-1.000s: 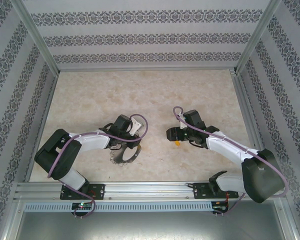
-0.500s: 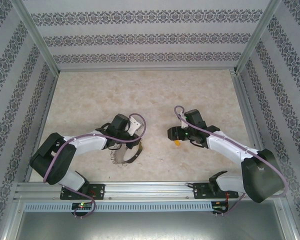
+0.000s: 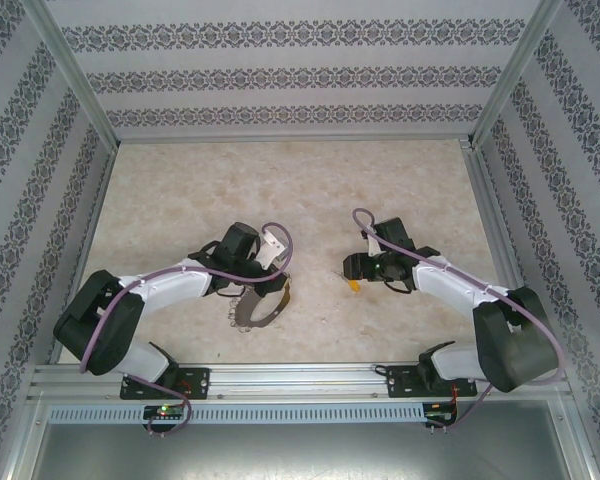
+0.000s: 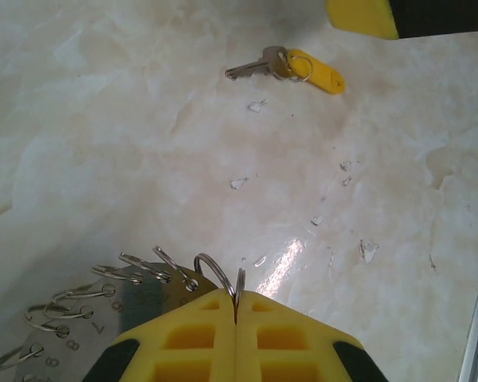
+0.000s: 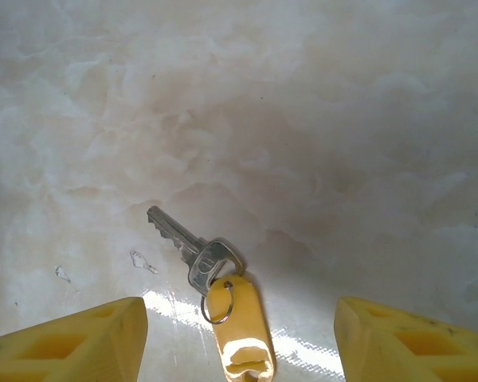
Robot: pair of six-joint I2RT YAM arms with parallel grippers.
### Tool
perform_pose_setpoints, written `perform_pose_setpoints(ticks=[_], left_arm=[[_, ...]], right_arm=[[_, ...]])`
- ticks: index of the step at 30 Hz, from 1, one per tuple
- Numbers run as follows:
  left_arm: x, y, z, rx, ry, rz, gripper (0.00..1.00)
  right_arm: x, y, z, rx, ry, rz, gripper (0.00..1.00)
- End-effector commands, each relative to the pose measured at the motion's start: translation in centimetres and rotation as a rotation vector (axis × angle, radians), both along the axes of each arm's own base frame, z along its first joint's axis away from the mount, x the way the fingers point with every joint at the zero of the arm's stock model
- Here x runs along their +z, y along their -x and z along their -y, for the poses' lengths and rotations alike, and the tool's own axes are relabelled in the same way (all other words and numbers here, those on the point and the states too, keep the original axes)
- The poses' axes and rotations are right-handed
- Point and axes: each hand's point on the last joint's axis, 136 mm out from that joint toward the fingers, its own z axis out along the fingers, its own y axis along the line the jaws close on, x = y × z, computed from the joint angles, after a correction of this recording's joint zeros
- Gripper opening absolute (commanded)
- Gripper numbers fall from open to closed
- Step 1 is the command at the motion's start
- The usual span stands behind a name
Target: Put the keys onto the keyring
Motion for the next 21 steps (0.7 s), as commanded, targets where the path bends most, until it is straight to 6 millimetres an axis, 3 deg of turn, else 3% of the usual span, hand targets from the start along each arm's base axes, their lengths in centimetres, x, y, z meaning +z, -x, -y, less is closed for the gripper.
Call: perform_pose_setpoints(ticks=[1,9,21], left_arm=[[1.0,-0.4,0.2,-0.018,-0.006,0.053,0.00],[1.6,0.2,0.3,-0.110,-0.012,0.238,0.00],[-2.1,1.4,0.3,-0.209,-0.327,-0.023,0.00]], right_arm=[[0.7,-0.5,-0.3,0.004,-0.018,-0.001,0.64],[0.4,-0.7,0.0,-0.002,-0.008,-0.018,0.63],[0.8,-1.0,-0.2,-0.006,-0.024,-0.011,0.63]])
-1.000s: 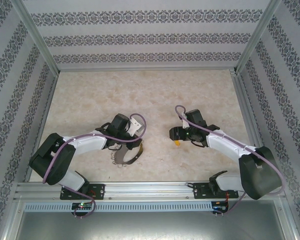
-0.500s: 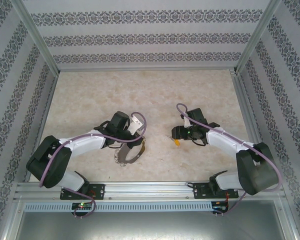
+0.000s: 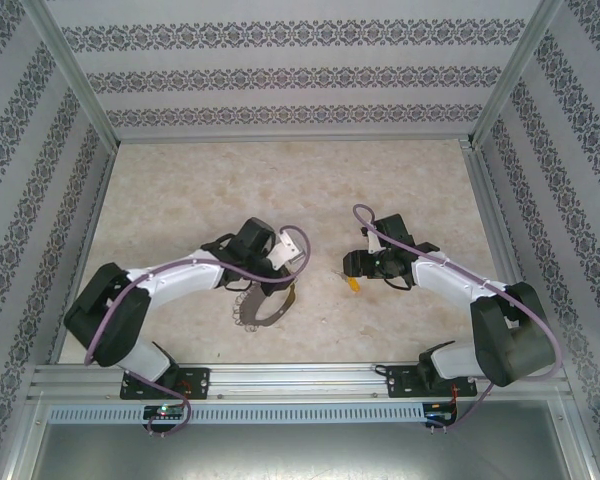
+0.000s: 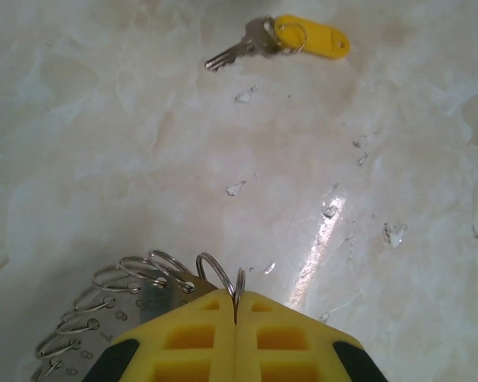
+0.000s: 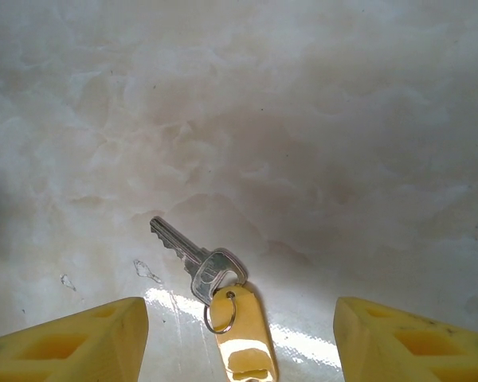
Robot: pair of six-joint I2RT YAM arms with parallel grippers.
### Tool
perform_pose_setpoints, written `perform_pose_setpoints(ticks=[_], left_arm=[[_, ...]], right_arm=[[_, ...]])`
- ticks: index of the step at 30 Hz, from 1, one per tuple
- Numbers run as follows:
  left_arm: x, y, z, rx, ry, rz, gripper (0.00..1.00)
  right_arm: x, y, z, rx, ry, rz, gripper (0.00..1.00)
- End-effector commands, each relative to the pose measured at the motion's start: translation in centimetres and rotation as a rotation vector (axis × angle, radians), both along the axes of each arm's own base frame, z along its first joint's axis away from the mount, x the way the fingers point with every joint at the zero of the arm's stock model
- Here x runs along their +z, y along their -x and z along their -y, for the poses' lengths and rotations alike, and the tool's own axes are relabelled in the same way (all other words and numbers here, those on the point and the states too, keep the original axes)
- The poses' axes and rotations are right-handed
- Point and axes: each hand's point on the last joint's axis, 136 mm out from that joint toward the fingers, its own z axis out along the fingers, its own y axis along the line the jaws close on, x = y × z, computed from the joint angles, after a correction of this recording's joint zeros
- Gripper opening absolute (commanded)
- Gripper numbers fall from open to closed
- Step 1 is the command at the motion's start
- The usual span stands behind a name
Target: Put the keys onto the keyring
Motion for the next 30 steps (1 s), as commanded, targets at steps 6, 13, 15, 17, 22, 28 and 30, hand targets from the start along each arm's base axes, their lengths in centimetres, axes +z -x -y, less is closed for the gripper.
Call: perform_pose_setpoints(ticks=[6,13,15,17,22,28,30], left_arm=[[-2.6,1.5,-1.9,-0.064,-0.273,-0.133,0.00],[-3.7,1.6,-2.2,-0.104,-0.413,-0.125,0.00],[-4.0,1.6,-2.3,-0.110,-0.437,-0.125,0.00],[-4.1,1.5,-2.3,-0.107,-0.447,-0.112,0.00],[-4.0,0.9,-2.3,-0.079,-0.444,-0.083,0.13],[-1.2,-1.1,-1.4,0.027,-0.291,0.030,0.31],[0.8,-2.0,-1.3,0.093,-0.179,0.069,0.34]], right_arm=[[0.8,-0.3,0.1,-0.005,-0.013,0.010,0.64],[0.8,-0.2,0.2,-0.007,-0.011,0.014,0.64],[0.8,-0.2,0.3,-0.008,-0.010,0.014,0.64],[0.8,-0.2,0.2,-0.008,-0.009,0.014,0.64],[0.9,-0.2,0.3,-0.010,-0.008,0.016,0.65],[1.0,-0.1,0.3,-0.009,-0.011,0.020,0.65],[1.2,-0.1,0.4,-0.010,-0.012,0.023,0.65]])
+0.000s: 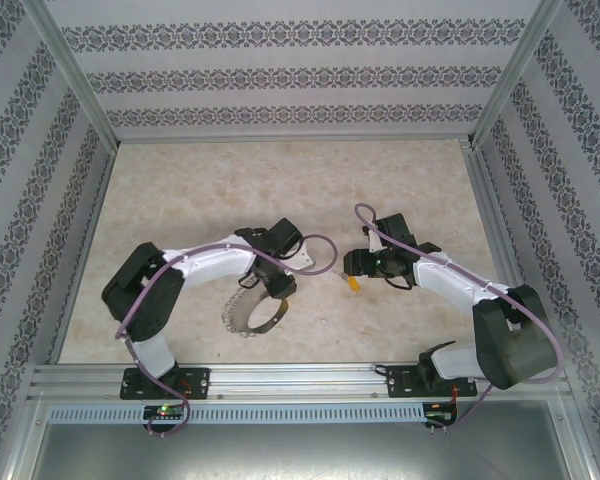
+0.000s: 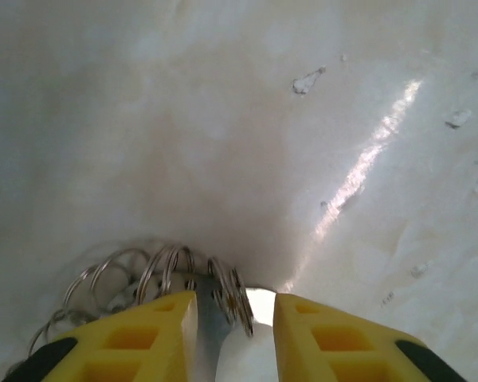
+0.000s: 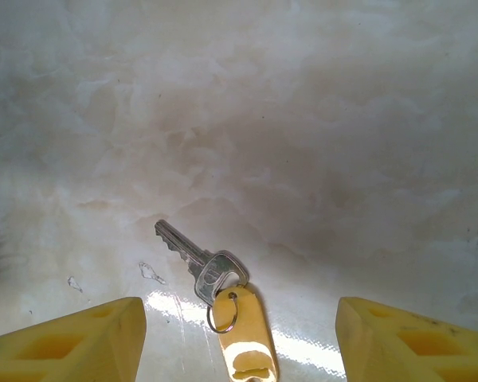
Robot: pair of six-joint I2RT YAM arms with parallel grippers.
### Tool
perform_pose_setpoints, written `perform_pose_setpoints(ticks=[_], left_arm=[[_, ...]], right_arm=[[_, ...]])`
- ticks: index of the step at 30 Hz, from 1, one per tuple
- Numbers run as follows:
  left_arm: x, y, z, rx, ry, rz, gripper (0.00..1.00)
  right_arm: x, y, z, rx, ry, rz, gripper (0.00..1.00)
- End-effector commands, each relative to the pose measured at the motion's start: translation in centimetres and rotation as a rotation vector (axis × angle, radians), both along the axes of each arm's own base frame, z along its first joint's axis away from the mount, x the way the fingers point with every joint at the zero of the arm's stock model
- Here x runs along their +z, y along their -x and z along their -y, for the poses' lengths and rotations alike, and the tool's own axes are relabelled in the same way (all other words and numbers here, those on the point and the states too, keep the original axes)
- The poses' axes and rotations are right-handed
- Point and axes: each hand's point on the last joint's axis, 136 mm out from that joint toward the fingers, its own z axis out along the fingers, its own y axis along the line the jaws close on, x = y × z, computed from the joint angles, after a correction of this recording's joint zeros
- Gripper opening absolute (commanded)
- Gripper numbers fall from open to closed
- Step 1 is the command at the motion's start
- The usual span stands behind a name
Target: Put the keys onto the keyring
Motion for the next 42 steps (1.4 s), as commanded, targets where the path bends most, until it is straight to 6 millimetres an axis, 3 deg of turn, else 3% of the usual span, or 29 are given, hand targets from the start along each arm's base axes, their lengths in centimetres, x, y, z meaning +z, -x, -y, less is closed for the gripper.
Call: perform_pose_setpoints(ticks=[1,5,8,13,21,28,42], left_arm=[[5.0,-2.6,0.8,0.122,0.228,0.149,0.36],[8.8,-3.0,0.2,0.233,0.452,0.264,0.42],[9.6,-2.4,-0.5,0.284,0.534,0.304,0.42],[8.1,-0.6,-0.7,0.316,0.632,0.263,0.38],[5.2,0.3,-0.1,0.330,0.707,0.195,0.32],[2.9,0.9,0.3,0.321,0.688,0.128,0.29],[0.0,2.0,0.3,0.302,0.593,0.107,0.21]], right_arm=[[0.6,0.1,0.2,-0.004,-0.004,0.007,0.65],[0.8,0.1,0.2,-0.006,-0.009,0.013,0.65],[0.8,0.1,0.1,-0.008,-0.018,0.012,0.65],[0.7,-0.2,-0.2,-0.007,-0.031,0.007,0.65],[1.2,-0.6,-0.6,-0.006,-0.043,0.015,0.65],[1.3,-0.9,-0.6,-0.009,-0.044,0.016,0.65],[1.0,-0.9,-0.6,-0.008,-0.042,0.012,0.65]])
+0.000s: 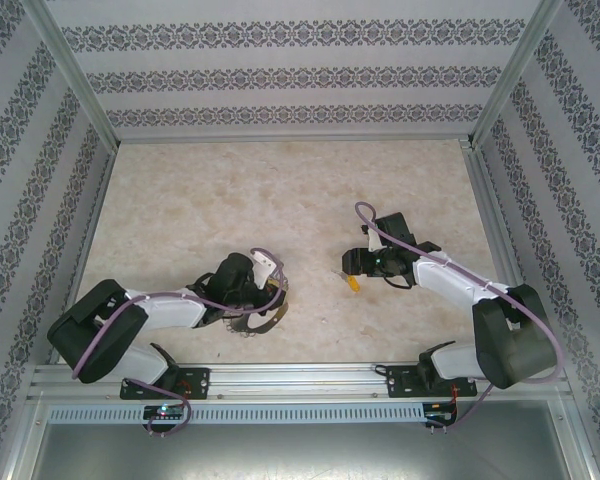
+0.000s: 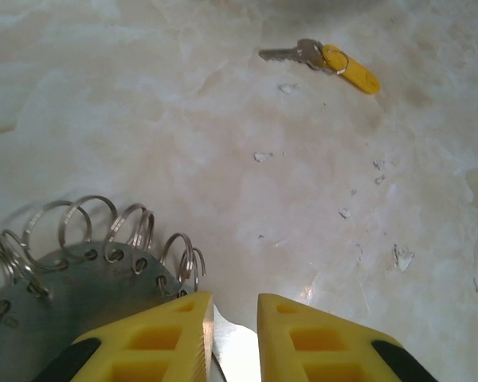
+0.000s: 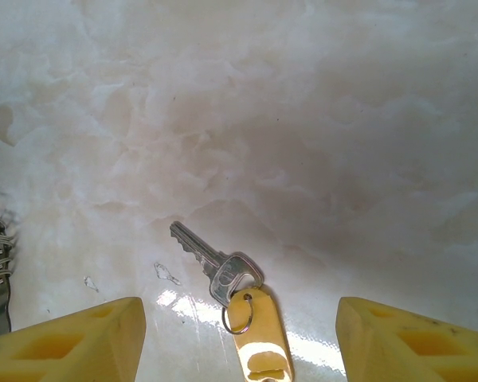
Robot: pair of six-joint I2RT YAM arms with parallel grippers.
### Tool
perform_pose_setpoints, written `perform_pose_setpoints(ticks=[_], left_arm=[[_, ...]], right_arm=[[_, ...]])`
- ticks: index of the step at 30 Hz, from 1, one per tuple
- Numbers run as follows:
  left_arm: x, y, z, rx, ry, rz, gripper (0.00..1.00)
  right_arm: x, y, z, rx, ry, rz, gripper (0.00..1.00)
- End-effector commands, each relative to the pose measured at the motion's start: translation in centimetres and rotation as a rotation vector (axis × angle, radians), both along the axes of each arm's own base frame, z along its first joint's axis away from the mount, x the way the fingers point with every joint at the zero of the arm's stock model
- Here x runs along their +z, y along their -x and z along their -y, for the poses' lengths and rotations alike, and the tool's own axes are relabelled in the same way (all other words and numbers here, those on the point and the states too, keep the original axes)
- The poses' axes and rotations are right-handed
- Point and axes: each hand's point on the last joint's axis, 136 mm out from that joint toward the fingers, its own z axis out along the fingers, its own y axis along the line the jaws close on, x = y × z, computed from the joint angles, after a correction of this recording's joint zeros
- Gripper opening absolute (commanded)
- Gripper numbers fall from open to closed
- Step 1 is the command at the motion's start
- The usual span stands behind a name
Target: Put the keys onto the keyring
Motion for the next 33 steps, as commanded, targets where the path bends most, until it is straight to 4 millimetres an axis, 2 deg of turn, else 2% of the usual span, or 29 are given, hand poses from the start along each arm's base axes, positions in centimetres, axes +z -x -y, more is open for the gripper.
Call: perform_pose_setpoints(ticks=[1,9,26,33], left_arm=[[-0.3,-0.1,0.5,-0.018,-0.021,0.021,0.21],[-0.9,-0.6,0.7,-0.011,-0.037,0.028,0.21],[0.1,-1.3,1.3,-0.011,-0.030,0.061,0.20],[-0.5,-1.3,1.5,-0.019,-0.039,0.051,0.20]], right_arm=[[0.7,-0.9,-0.1,-0.009,-0.013,0.022,0.65],[0.7,-0.8,0.0,-0.009,-0.010,0.022,0.65],[0.4,-0.8,0.0,-0.008,-0.006,0.017,0.65],[0.4,-0.8,0.0,-0.006,-0.006,0.014,0.65]])
